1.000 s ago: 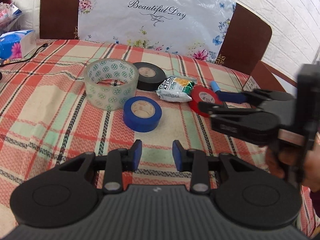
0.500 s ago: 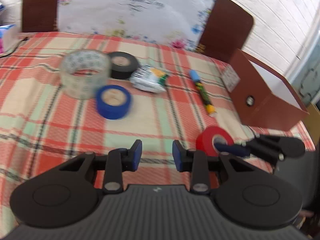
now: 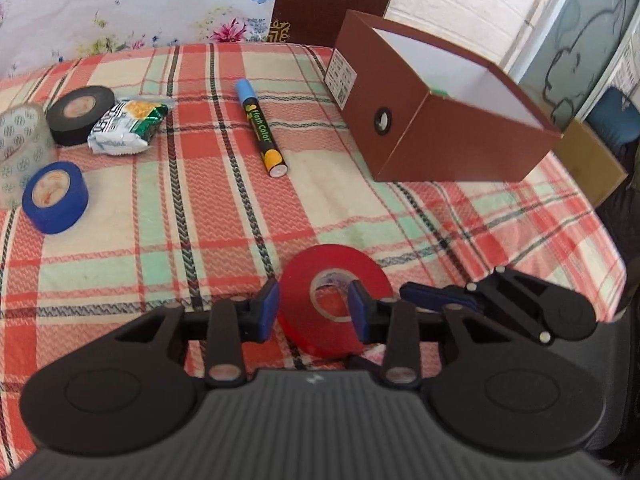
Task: Organize objects
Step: 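Carry the red tape into the brown box and release it, then return the right gripper to the table and grasp the blue tape roll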
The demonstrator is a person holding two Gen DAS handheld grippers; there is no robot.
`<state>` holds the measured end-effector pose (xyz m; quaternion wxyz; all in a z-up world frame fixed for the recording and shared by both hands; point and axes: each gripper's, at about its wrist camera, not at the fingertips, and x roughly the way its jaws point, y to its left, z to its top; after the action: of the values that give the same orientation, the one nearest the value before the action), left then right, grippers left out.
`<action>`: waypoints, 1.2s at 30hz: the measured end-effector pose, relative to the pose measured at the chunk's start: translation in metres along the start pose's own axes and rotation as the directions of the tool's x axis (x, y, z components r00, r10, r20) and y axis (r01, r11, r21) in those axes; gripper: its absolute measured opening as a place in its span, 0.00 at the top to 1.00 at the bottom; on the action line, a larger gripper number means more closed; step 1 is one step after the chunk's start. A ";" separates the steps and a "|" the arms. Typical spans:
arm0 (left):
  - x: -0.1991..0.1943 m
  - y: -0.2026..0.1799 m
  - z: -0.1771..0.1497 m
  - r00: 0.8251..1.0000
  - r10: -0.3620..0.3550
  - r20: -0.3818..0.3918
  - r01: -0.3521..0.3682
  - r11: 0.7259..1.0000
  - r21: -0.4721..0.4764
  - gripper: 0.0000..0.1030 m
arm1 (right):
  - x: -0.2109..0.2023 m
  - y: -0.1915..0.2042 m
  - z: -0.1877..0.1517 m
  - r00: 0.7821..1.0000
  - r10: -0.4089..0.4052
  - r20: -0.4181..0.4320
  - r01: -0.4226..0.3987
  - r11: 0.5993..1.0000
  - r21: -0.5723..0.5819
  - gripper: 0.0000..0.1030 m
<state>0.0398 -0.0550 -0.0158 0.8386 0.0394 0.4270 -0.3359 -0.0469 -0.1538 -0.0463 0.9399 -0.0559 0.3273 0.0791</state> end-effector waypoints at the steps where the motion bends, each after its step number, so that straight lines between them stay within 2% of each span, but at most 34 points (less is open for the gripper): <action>1: 0.005 -0.002 -0.001 1.000 0.011 -0.018 -0.011 1.000 0.013 0.58 | 0.004 -0.001 0.001 1.000 0.006 -0.009 -0.006 1.000 0.005 0.36; 2: 0.009 0.000 -0.003 1.000 0.019 -0.015 -0.019 1.000 0.007 0.58 | 0.007 -0.002 0.002 1.000 0.014 -0.010 -0.013 1.000 0.009 0.34; 4: 0.015 0.006 -0.004 1.000 0.021 -0.015 -0.021 1.000 -0.010 0.68 | 0.014 -0.002 0.004 0.999 0.033 -0.010 -0.033 0.999 0.012 0.31; 7: 0.011 0.010 0.002 1.000 0.027 -0.015 -0.028 0.999 -0.046 0.71 | 0.019 -0.001 0.008 0.999 0.046 0.005 -0.047 0.999 0.016 0.32; 9: 0.001 0.006 0.013 1.000 0.016 0.000 -0.016 0.998 -0.056 0.71 | 0.013 0.000 0.009 0.998 0.040 0.042 -0.040 0.999 0.004 0.32; 11: -0.014 -0.005 0.032 0.999 0.000 0.053 0.002 1.000 -0.030 0.72 | -0.002 0.001 0.012 0.994 -0.003 0.113 0.006 1.000 -0.020 0.32; 13: -0.025 -0.022 0.059 0.993 -0.016 0.118 0.014 1.000 0.013 0.72 | -0.018 -0.006 0.024 0.978 -0.068 0.199 0.076 0.997 -0.031 0.32; 16: -0.030 -0.053 0.105 0.978 -0.051 0.204 0.034 0.996 0.086 0.72 | -0.035 -0.034 0.048 0.936 -0.175 0.307 0.186 0.982 -0.008 0.32; 19: -0.013 -0.087 0.141 0.967 -0.087 0.240 0.050 0.986 0.159 0.72 | -0.044 -0.074 0.066 0.895 -0.265 0.358 0.262 0.963 0.058 0.32; 22: 0.023 -0.110 0.164 0.969 -0.120 0.217 0.082 0.980 0.179 0.73 | -0.040 -0.116 0.071 0.880 -0.336 0.337 0.310 0.942 0.130 0.32; 26: 0.071 -0.131 0.175 0.978 -0.141 0.155 0.112 0.977 0.182 0.74 | -0.019 -0.170 0.065 0.894 -0.382 0.233 0.336 0.917 0.213 0.32; 28: 0.083 -0.138 0.176 0.977 -0.143 0.155 0.113 0.976 0.187 0.72 | -0.007 -0.188 0.062 0.896 -0.400 0.190 0.355 0.905 0.234 0.32; 30: 0.089 -0.139 0.177 0.981 -0.087 0.174 0.054 0.981 0.185 0.72 | 0.002 -0.200 0.061 0.890 -0.422 0.173 0.374 0.892 0.254 0.25; 36: 0.066 -0.121 0.160 0.978 -0.071 0.196 0.029 0.978 0.209 0.72 | -0.013 -0.201 0.045 0.863 -0.456 0.217 0.349 0.850 0.395 0.31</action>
<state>0.1052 -0.2400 0.0629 0.8604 0.0804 0.3034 -0.4014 0.0080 -0.3457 0.0078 0.9690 0.0530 0.1688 -0.1724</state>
